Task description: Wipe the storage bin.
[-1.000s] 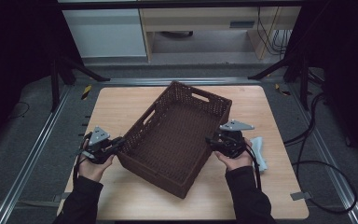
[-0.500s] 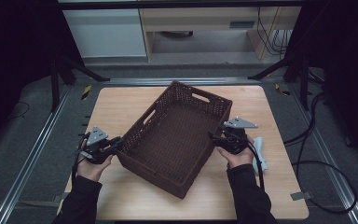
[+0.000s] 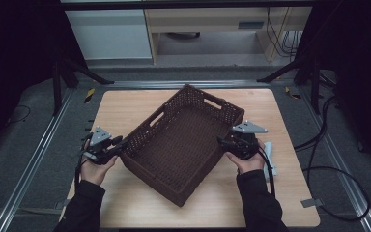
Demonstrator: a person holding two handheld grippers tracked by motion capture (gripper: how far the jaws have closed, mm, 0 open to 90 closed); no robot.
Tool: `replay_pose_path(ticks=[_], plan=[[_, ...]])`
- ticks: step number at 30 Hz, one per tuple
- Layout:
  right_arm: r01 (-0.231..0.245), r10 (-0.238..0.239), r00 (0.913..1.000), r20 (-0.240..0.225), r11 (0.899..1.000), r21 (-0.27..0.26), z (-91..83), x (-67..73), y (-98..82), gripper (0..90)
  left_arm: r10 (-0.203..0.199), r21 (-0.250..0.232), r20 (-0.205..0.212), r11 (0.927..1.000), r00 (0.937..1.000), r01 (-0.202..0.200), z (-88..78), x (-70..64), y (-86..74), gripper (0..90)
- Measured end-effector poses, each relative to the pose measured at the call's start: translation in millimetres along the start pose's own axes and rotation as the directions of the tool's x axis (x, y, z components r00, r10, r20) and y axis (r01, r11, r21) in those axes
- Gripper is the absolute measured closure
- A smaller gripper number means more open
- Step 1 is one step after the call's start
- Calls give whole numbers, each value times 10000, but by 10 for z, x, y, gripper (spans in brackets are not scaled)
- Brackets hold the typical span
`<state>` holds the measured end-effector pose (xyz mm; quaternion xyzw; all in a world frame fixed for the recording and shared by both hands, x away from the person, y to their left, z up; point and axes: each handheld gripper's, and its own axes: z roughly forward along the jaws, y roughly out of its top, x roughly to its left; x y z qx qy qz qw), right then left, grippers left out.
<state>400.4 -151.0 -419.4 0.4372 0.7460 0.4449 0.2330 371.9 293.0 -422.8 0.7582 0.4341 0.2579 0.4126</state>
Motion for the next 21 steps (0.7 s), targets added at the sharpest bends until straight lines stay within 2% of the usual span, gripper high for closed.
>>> replay_pose_path(ticks=[4, 7, 10, 14, 16, 19, 21], plan=[[-296, 296, 9996, -1, 9996, 8, -2, 0, -10, 470, -75, -21, -9, 10000, 10000, 75, -39, 15, -10, 680], [-553, 554, 9985, -40, 9984, 99, -19, 8, -14, 475, -200, -9, -51, 9998, 9998, 200, -30, 40, -11, 734], [-664, 669, 9975, -221, 9975, 234, -60, 27, -19, 472, -154, 48, -198, 9999, 9997, 155, 5, 57, 8, 767], [-439, 457, 9982, -399, 9980, 451, -108, 50, 12, 487, -181, -10, -420, 9998, 9990, 181, 59, 84, 23, 747], [-330, 337, 9988, -356, 9992, 215, -137, 32, 27, 493, -263, -36, -478, 9997, 9985, 261, 56, 84, 22, 731], [-328, 329, 9994, 60, 9993, -200, -131, -20, 25, 446, -393, -52, -611, 9992, 9974, 391, 15, 88, 28, 670], [-235, 237, 9993, 275, 9997, -54, -83, -45, -1, 454, -459, -122, -543, 9989, 9975, 453, -26, 89, 27, 612]])
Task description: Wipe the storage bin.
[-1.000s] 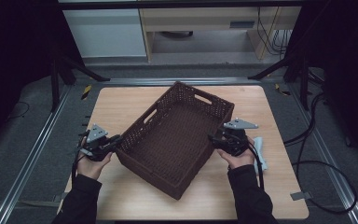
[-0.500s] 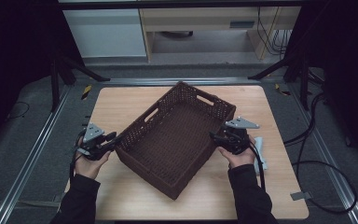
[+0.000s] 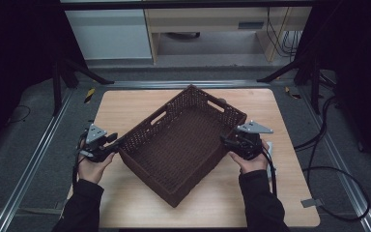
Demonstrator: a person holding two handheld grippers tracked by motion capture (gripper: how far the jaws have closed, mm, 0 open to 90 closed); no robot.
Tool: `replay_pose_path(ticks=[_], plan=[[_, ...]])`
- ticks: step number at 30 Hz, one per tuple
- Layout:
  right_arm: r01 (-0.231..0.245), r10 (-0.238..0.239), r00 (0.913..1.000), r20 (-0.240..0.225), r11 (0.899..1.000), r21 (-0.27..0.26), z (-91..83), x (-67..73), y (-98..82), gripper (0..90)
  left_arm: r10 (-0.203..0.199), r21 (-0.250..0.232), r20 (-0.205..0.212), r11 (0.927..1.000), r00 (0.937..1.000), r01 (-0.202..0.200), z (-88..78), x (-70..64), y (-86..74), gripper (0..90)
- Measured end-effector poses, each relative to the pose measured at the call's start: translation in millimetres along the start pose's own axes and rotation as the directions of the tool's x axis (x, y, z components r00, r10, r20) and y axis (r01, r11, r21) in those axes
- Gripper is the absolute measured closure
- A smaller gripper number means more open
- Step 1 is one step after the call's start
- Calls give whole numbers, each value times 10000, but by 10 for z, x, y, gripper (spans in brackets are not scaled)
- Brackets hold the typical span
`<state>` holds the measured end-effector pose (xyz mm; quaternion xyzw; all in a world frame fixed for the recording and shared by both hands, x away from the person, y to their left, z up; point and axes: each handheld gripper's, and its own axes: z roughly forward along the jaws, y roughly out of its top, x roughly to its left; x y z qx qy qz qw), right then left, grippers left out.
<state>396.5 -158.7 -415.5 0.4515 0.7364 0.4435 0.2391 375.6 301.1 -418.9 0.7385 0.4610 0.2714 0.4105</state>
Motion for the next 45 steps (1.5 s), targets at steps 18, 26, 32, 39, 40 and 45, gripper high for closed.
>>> replay_pose_path(ticks=[18, 26, 32, 39, 40, 45], plan=[[-69, 80, 9994, -334, 9994, 336, -101, 104, -37, 477, -495, 7, 216, 9988, 9985, 495, -226, -180, -61, 510], [-4, 4, 10000, 49, 9999, -106, -163, -13, 5, 451, -432, -130, 157, 9990, 9989, 434, -125, -81, -33, 538], [-65, 65, 9997, 238, 10000, -24, -116, -67, -52, 448, -560, -179, 286, 9982, 9980, 565, -119, -52, -26, 532], [-299, 298, 9995, 63, 9995, 117, -138, -49, -65, 472, -519, 76, 744, 9986, 9959, 515, -156, -190, -20, 490], [-278, 277, 9996, 27, 9995, 119, -146, -32, -66, 482, -472, 65, 654, 9989, 9967, 469, -138, -201, -27, 475], [-91, 93, 9999, -72, 9997, 211, -170, -30, -33, 484, -597, -24, 681, 9982, 9959, 600, -94, -143, -32, 482]])
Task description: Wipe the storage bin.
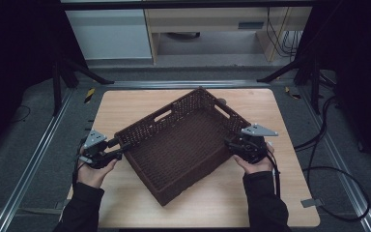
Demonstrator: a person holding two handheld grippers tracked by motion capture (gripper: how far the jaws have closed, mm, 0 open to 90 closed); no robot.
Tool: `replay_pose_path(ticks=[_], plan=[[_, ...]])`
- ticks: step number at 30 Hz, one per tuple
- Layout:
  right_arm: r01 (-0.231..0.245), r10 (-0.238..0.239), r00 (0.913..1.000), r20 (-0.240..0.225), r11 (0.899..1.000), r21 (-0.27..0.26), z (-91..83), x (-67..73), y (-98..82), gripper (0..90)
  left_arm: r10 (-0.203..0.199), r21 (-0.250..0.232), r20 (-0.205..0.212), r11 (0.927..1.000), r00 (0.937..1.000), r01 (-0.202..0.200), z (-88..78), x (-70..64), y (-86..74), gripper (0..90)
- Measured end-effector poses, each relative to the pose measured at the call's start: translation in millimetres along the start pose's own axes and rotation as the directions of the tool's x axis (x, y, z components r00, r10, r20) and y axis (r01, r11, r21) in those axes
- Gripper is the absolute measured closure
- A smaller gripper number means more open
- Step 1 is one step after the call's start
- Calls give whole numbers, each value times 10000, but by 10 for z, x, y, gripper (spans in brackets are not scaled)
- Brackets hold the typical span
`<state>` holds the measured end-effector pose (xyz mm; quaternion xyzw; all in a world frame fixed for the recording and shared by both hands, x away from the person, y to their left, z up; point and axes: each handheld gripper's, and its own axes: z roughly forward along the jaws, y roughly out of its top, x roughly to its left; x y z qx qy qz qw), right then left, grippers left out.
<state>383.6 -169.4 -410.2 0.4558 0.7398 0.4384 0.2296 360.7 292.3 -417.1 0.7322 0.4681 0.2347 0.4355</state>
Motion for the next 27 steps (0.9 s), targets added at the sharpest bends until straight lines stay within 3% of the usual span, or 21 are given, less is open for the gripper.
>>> replay_pose_path(ticks=[6, 9, 12, 16, 20, 24, 27], plan=[[-84, 106, 9991, 415, 9985, -544, -74, -126, 11, 462, 26, -129, -341, 9999, 9994, -30, 117, 82, 37, 497], [-61, 82, 9986, 516, 9991, -416, -58, -167, -20, 471, -3, -223, -402, 9998, 9992, -6, 152, 107, 46, 501], [163, -139, 9984, 541, 9989, -442, -36, -161, -38, 479, 37, -245, -448, 9997, 9990, -48, 124, 88, 47, 492], [693, -674, 9944, 818, 9974, -215, -26, -111, -54, 477, 52, -250, -185, 9997, 9998, -56, 24, 32, 42, 470], [655, -645, 9951, 753, 9978, -103, -56, -94, -58, 477, 79, -228, 139, 9997, 9999, -76, -3, -31, 7, 473], [579, -576, 9965, 613, 9983, -17, -89, -87, -42, 501, 278, -85, 65, 9996, 9996, -277, 71, -55, 3, 482], [348, -338, 9985, 428, 9991, -237, -114, -128, -18, 517, 327, -60, -26, 9994, 9995, -327, 103, -34, 16, 484]])
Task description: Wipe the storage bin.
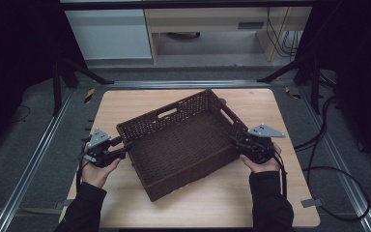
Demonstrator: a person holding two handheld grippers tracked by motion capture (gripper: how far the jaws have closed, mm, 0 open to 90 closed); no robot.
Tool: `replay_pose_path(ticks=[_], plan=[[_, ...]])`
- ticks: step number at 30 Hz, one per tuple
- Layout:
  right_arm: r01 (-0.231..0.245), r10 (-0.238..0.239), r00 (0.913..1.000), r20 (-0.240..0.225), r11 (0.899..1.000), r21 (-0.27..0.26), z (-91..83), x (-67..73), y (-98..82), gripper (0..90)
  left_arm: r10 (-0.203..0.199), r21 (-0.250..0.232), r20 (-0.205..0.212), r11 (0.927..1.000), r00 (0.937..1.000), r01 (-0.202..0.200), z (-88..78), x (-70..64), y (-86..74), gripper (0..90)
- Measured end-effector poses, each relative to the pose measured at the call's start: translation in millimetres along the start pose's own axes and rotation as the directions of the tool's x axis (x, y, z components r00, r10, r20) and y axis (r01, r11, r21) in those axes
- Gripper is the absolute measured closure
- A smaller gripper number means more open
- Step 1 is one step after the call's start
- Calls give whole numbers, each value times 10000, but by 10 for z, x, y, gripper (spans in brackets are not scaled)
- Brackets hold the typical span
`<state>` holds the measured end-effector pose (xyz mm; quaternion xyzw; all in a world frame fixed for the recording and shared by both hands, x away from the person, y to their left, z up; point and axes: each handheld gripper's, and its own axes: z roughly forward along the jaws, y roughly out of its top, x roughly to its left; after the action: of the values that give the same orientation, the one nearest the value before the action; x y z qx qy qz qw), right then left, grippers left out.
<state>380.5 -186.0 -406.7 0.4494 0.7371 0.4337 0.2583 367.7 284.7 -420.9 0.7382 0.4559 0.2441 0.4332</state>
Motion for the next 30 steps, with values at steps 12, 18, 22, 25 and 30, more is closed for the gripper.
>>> replay_pose_path(ticks=[12, 18, 22, 25, 30], plan=[[159, -175, 9971, 744, 9996, 225, 55, -197, -54, 688, -160, -71, -235, 9998, 9996, 159, 24, 83, 26, 478], [-49, 30, 9993, 365, 9985, 541, -14, -207, -91, 723, -31, -12, -15, 10000, 10000, 31, -72, 10, -18, 461], [175, -187, 9997, 161, 9970, 754, -84, -130, -92, 712, -19, 103, 63, 9999, 10000, 18, -51, 0, -31, 513], [216, -209, 9997, -104, 9973, 696, -99, -151, -59, 680, -95, 183, 98, 9998, 9999, 93, -28, 32, -20, 538], [278, -267, 9993, -262, 9987, 429, -5, -213, -36, 690, -51, 253, -155, 9997, 9999, 55, 41, 99, 16, 557]])
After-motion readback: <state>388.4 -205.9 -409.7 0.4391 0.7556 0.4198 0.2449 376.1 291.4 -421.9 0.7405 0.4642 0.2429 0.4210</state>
